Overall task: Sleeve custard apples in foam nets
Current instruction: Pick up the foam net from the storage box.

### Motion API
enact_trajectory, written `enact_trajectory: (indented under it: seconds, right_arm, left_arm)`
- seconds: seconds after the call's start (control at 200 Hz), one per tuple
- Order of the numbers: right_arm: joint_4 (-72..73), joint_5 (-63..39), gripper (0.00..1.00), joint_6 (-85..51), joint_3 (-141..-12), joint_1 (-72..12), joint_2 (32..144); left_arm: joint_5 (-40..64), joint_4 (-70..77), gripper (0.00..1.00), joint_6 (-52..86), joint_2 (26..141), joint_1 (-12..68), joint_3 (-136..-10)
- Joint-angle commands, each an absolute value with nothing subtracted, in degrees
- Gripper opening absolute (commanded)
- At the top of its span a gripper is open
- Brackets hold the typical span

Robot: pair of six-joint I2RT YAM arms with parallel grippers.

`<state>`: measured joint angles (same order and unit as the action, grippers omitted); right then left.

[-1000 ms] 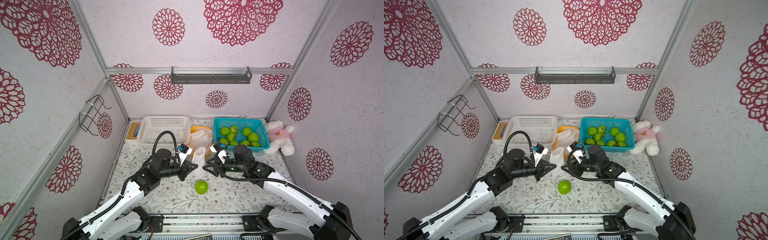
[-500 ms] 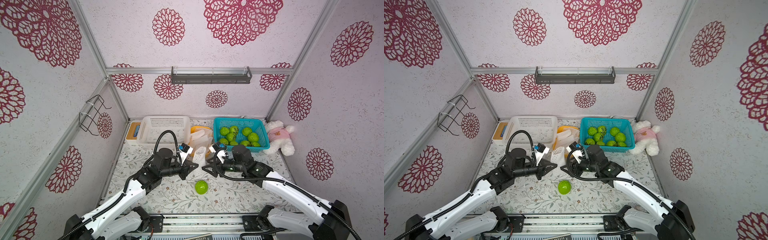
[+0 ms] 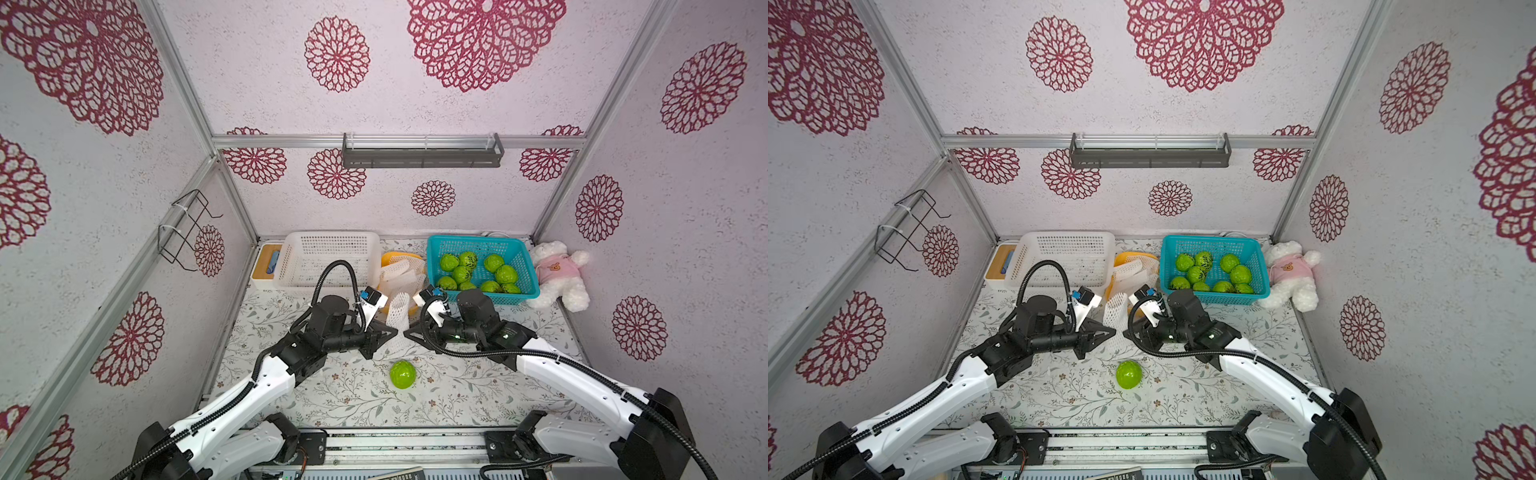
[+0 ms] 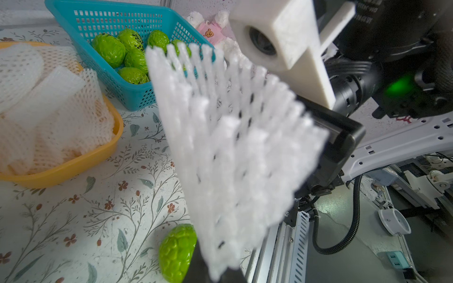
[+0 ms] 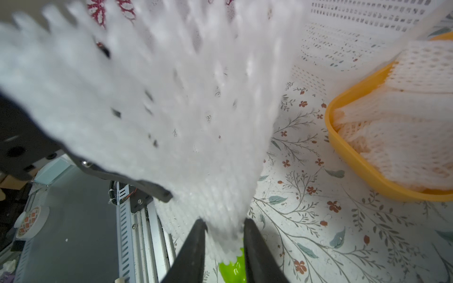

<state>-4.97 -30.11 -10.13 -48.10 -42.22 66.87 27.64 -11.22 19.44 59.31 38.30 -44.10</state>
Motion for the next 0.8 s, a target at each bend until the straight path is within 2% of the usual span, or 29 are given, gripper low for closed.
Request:
enact_trajectory:
  seconds: [0.0, 0.1, 0.205, 0.375, 0.455, 0.58, 0.65, 0.796]
  right_arm:
    - [-3.64, -31.48, 0.2, -9.15, -49.46, -42.63, 65.84]
    - [-3.87, -31.73, 0.13, -9.05, -49.47, -42.63, 65.84]
    - [-4.21, -30.77, 0.06, -9.03, -49.32, -42.63, 65.62]
    - [-5.1, -25.86, 0.01, -9.29, -48.89, -42.63, 64.93]
    - [-5.51, -22.72, 0.0, -9.63, -48.47, -42.63, 64.58]
    - [-6.24, -18.03, 0.0, -10.06, -47.14, -42.78, 63.64]
    - [-5.9, -16.94, 0.0, -10.4, -46.03, -43.05, 63.05]
    - [-4.82, -15.14, 0.0, -11.37, -43.39, -44.52, 62.56]
  left_arm:
    - [26.81, -10.02, 0.07, 20.04, 59.92, 37.79, -45.7]
    - [25.7, -10.0, 0.08, 20.04, 60.12, 37.71, -45.7]
    - [23.91, -9.93, 0.15, 20.17, 60.08, 37.56, -45.46]
    - [21.79, -8.83, 0.42, 20.66, 59.65, 37.35, -44.5]
    - [20.51, -7.95, 0.62, 21.08, 59.25, 37.27, -43.83]
    - [18.13, -7.72, 0.79, 21.71, 58.26, 37.11, -42.53]
    - [16.28, -7.82, 0.84, 22.29, 57.39, 37.09, -41.46]
    - [13.34, -8.5, 0.86, 23.99, 55.2, 37.09, -39.02]
